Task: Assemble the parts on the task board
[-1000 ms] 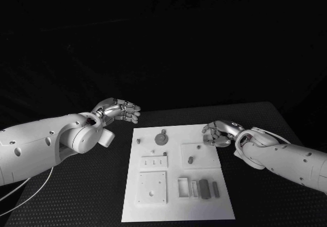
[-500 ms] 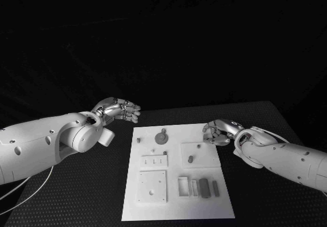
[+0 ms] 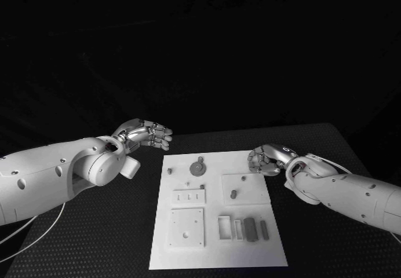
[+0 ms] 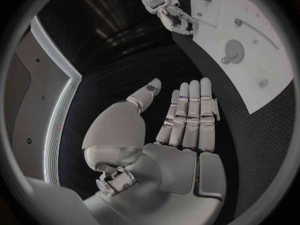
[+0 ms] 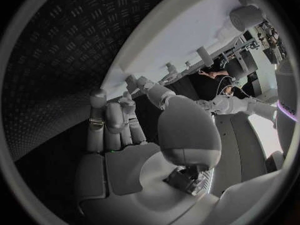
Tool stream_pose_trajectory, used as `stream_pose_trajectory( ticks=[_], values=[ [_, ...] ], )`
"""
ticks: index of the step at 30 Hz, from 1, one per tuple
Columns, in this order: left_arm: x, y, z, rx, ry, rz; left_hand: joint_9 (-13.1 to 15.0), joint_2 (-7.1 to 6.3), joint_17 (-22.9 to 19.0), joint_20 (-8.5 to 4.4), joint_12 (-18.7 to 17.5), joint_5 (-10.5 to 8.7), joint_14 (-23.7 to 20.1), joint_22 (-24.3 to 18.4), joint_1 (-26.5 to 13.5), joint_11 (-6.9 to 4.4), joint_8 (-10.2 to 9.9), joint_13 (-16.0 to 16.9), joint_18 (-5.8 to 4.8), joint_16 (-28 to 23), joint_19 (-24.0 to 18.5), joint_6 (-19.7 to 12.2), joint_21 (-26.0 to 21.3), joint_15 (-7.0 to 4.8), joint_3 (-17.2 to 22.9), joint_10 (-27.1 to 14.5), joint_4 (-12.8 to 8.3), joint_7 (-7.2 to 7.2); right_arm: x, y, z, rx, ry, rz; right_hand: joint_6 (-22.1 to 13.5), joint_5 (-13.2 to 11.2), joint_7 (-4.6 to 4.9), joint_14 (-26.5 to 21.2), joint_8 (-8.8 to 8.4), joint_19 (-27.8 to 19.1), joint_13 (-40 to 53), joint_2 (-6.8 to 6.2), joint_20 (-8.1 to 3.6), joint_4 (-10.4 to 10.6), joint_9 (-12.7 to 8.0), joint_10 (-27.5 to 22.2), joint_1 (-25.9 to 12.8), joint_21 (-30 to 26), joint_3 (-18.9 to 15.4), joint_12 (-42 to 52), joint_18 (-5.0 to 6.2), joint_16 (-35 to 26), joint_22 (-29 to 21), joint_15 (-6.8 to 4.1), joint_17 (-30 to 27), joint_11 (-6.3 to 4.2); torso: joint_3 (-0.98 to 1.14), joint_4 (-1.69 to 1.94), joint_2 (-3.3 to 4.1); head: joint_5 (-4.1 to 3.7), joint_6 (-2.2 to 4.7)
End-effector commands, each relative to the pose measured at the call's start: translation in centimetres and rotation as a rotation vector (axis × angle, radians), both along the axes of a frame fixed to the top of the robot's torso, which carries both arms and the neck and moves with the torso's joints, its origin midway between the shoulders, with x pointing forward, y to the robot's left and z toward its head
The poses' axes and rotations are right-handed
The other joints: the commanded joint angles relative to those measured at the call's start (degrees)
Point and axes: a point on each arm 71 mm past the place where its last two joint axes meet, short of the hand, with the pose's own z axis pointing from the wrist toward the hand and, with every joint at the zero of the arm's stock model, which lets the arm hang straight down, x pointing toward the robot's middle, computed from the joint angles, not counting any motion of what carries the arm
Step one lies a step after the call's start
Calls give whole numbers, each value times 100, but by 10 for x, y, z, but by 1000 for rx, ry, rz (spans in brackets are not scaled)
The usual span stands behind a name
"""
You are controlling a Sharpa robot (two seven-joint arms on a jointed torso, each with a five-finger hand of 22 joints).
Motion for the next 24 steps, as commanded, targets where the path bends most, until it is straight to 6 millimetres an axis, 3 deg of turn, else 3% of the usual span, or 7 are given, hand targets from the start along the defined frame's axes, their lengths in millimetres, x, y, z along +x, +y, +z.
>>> stream_pose_trajectory(
  ticks=[1,6,24],
  values=[
    [0,-3,1,-1,-2,-19,5,13,10,-11,-36,25,24,9,15,28,-33,6,77,-29,-3,8,-32,17,-20,25,-4,2,0,2,0,-10,-9,11,119,-16,42,18,31,-2,-11,74,-31,-54,12,14,-4,34,-3,40,256,37,111,-33,14,-48,0,0,3,-1,-3],
    [1,-4,0,-1,-1,-22,5,16,11,-11,-39,25,23,10,13,29,-34,7,77,-32,-4,6,-34,17,-20,24,-2,3,0,3,-1,-11,4,21,158,-16,28,45,50,2,-20,100,-35,-101,24,36,-4,40,-14,43,256,41,111,-46,36,-62,-7,-6,13,-12,-11],
    [1,-4,0,0,2,-21,5,7,21,-9,-58,24,20,12,-3,36,-48,10,76,-48,-8,-11,-44,20,-29,9,4,10,2,5,-5,-16,21,24,230,-13,4,64,83,3,-34,160,-35,-158,43,58,-23,43,-22,41,256,41,110,-65,49,-84,4,1,-3,-16,-47]
  ],
)
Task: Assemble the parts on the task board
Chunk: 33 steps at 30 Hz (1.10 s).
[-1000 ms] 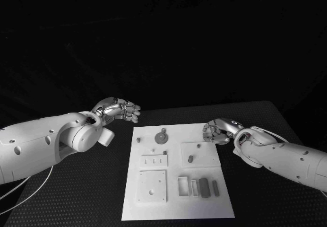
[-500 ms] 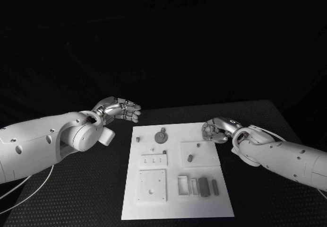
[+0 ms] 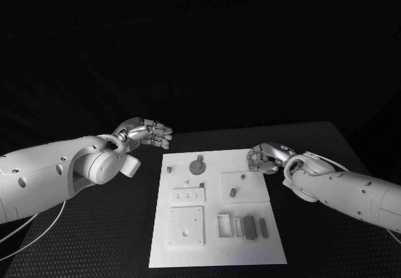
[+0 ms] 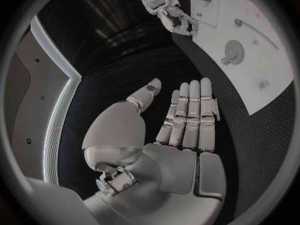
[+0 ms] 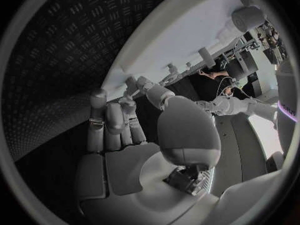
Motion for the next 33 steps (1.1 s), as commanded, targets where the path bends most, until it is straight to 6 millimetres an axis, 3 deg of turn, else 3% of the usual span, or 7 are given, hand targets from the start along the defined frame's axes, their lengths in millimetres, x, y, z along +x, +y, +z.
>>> stream_pose_trajectory(
  ticks=[1,14,26,33],
  values=[
    [0,-2,1,-2,-2,-17,6,8,10,-9,-35,24,20,8,-3,37,-27,6,102,-26,-8,-12,-21,20,-29,9,4,10,-1,3,-4,-10,17,23,126,-13,65,12,26,2,-8,66,-37,-41,12,17,-13,22,10,15,254,19,110,-18,2,-46,8,-1,-1,15,-4],
    [-1,-2,1,-2,-1,-18,7,9,14,-9,-40,24,20,9,-3,38,-30,8,103,-31,-9,-15,-24,20,-29,7,4,12,0,1,-4,-16,16,16,294,-12,-1,37,102,5,-23,238,-40,-136,57,42,-49,29,17,11,254,19,110,-73,28,-107,9,-4,-1,22,-31],
    [-1,-2,1,-2,1,-18,9,10,18,-9,-43,24,21,10,-3,38,-32,11,103,-36,-9,-16,-27,20,-29,8,4,13,1,3,-4,-14,10,18,318,-10,-14,31,110,5,-27,264,-40,-156,69,44,-66,29,21,6,254,13,108,-88,18,-121,8,-3,-2,12,-34],
    [-1,-1,0,13,1,-12,15,35,27,-10,-44,24,28,14,7,35,-26,18,105,-40,-4,-2,-29,18,-19,17,6,8,0,4,-2,-14,-11,20,538,-12,-88,68,224,6,-35,514,-48,-297,154,74,-31,41,63,4,254,22,113,-148,66,-193,9,-5,-3,10,-33]
  ],
)
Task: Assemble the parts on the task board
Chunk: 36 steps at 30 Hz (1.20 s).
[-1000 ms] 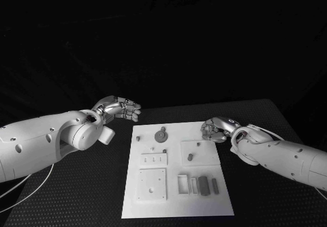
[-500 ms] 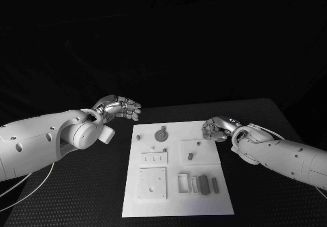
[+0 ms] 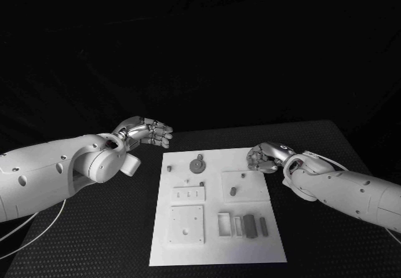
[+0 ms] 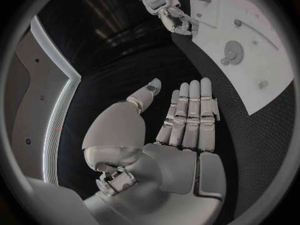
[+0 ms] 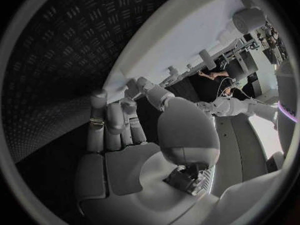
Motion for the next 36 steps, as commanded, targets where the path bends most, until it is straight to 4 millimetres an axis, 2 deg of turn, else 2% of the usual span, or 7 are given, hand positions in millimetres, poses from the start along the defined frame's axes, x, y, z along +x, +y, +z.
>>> stream_pose_trajectory(
  ticks=[1,6,11,17,22,29,36],
  values=[
    [0,-2,0,15,-3,-10,17,53,13,-11,-18,24,34,13,13,30,-16,13,108,-41,0,17,-29,16,-15,31,8,1,-1,3,1,-9,-20,18,273,-11,97,1,89,-1,-11,167,-61,-89,95,12,34,44,12,4,207,24,114,-67,15,-55,0,-2,-2,-1,4],
    [-1,-3,0,42,-10,-27,63,184,72,-38,40,24,138,44,16,-43,77,68,118,-10,74,218,-3,-30,-10,187,22,-92,-3,5,2,-13,-32,21,373,-8,57,19,148,-3,-22,367,-68,-267,164,41,69,49,36,-10,207,23,111,-107,33,-93,0,-4,-3,0,10],
    [-1,-4,-2,87,3,-35,83,273,127,-70,105,24,194,71,-21,-129,139,128,108,-7,114,421,5,-55,-26,370,33,-178,-1,9,12,-11,-53,19,401,-5,46,21,161,-5,-25,399,-71,-313,185,50,90,50,52,-15,207,22,111,-114,34,-102,-2,-7,-2,5,27],
    [1,-10,-6,154,34,-27,67,253,166,-86,97,23,231,92,-142,-145,120,148,106,-9,137,470,9,-63,-84,411,83,-192,2,23,36,-5,-93,40,426,-7,37,31,173,-3,-27,381,-73,-319,198,59,94,55,52,-17,207,24,112,-120,45,-109,-6,-32,-20,17,94],
    [3,-23,-10,186,73,5,43,167,194,-93,72,22,235,107,-288,-141,75,158,106,-27,141,459,4,-67,-156,412,148,-183,0,43,53,6,-93,60,437,-6,33,35,177,0,-28,372,-76,-321,205,65,101,57,55,-18,207,25,112,-124,45,-114,-18,-80,-73,51,147],
    [4,-54,-23,200,103,36,-35,59,235,-95,42,22,233,129,-408,-137,-65,180,113,-59,144,309,-7,-67,-197,415,202,-106,-10,81,61,-4,-83,106,446,-8,29,40,178,3,-30,352,-77,-319,211,73,99,60,51,-20,207,25,112,-128,44,-118,-76,-165,-218,166,208],
    [3,-77,-37,203,134,29,-61,-24,260,-93,26,21,234,141,-525,-134,-87,197,112,-77,146,318,-14,-66,-236,412,269,-98,-18,114,63,-4,-78,140,448,-8,28,33,178,5,-31,343,-79,-319,213,77,99,61,50,-21,207,22,112,-130,27,-120,-108,-205,-345,296,186]
  ],
)
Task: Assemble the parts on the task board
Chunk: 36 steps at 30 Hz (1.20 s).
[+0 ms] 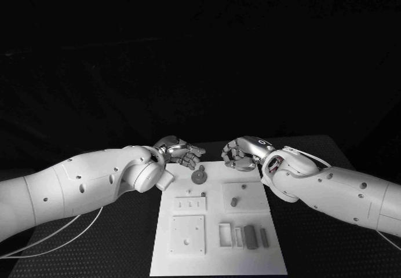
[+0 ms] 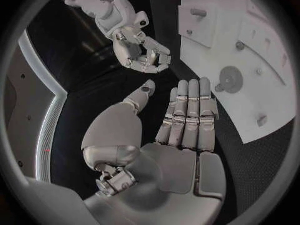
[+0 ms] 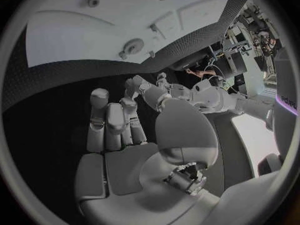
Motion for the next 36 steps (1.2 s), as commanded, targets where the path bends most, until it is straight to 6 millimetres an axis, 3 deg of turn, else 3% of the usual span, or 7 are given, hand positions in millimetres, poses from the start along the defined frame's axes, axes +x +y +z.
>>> stream_pose_trajectory(
  ticks=[1,10,24,36],
  values=[
    [-1,-4,-5,20,14,40,-12,-10,13,-2,-24,21,20,9,-89,19,-30,12,70,-34,52,-15,-16,4,-15,33,55,-9,-2,7,-2,-45,7,-22,408,20,69,-7,112,5,-10,-4,-36,-13,218,27,8,37,12,-21,165,22,112,-35,-14,-28,-28,-39,-110,71,-7],
    [-7,-19,-16,6,38,-2,-27,14,55,-12,-16,21,49,34,26,0,-25,52,81,-37,70,40,-12,-9,30,70,-40,-29,-6,23,-1,-26,2,-4,408,20,67,1,110,9,-12,-8,-38,-13,220,31,8,39,12,-23,165,21,111,-37,-11,-30,-65,-62,-203,105,-2],
    [-13,-29,-16,-14,49,-55,-53,2,111,-22,-16,21,84,60,-129,-17,-28,101,81,-48,96,106,-15,-22,-35,105,15,-49,-10,38,-3,-25,12,27,411,21,65,12,108,18,-14,-16,-43,-14,224,38,12,42,14,-26,165,21,109,-42,-11,-33,-66,-64,-192,79,-13],
    [-16,-33,-17,-16,70,-62,-64,36,154,-39,-7,21,125,82,-169,-38,-19,137,89,-42,132,160,-5,-40,-37,146,36,-70,-14,45,-4,-21,8,46,412,21,64,19,106,22,-16,-18,-45,-13,226,41,13,43,15,-28,165,19,108,-44,-10,-35,-54,-54,-188,40,-28]
  ],
)
